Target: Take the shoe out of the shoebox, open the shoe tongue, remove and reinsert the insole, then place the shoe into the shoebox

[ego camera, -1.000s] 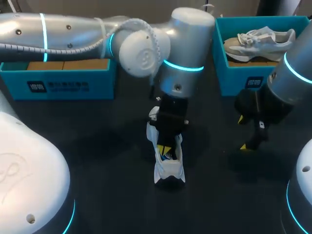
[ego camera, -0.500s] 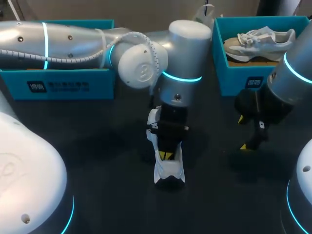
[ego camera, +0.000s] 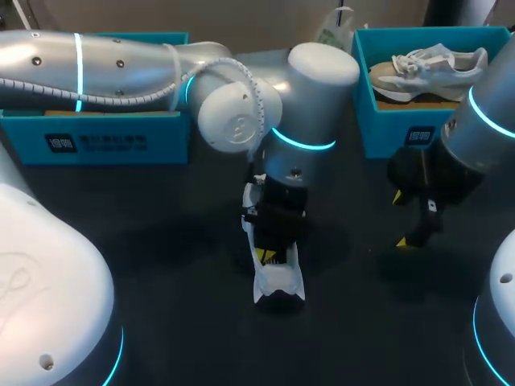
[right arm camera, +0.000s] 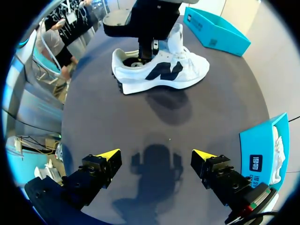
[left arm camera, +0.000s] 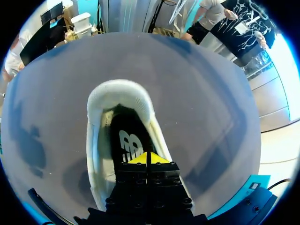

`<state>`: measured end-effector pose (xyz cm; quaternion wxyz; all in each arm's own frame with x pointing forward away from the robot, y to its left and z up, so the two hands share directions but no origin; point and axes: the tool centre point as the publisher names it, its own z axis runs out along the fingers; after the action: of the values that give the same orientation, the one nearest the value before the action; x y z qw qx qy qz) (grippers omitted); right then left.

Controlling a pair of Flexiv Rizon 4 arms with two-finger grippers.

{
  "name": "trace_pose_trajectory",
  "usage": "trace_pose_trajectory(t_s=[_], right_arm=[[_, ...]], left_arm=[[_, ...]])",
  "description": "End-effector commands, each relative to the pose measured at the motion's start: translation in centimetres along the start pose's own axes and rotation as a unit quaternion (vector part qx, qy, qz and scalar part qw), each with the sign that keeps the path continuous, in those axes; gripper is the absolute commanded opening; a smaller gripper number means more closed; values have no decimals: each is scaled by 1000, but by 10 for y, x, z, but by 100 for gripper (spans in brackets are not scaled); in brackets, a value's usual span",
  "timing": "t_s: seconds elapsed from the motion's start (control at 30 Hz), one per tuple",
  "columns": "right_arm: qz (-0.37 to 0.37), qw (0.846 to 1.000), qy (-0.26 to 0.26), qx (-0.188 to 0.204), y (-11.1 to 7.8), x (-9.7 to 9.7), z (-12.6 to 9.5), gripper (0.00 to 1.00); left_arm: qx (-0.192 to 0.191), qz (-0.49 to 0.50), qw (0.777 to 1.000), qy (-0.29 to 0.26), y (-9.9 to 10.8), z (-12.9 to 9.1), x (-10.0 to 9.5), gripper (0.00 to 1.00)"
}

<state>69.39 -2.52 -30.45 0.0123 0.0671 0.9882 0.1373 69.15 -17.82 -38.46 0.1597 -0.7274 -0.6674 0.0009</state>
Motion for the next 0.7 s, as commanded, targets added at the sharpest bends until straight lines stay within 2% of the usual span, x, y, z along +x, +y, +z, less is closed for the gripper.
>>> trace_pose_trajectory(t_s=[0.03,0.17,0.5,0.7], right_arm=[[0,1000,-1,1,0,1,0,100],[0,1000,-1,1,0,1,0,100],[0,1000,-1,1,0,1,0,100],[0,1000,-1,1,0,1,0,100]], left_arm=[[5,-4,1000,1,3,20,-6,0],[1,-9,1000,-4,3,25,-9,0],[-23,-8,999,-43,6,-16,-4,0],[-38,-18,999,-30,17,-17,2,0]])
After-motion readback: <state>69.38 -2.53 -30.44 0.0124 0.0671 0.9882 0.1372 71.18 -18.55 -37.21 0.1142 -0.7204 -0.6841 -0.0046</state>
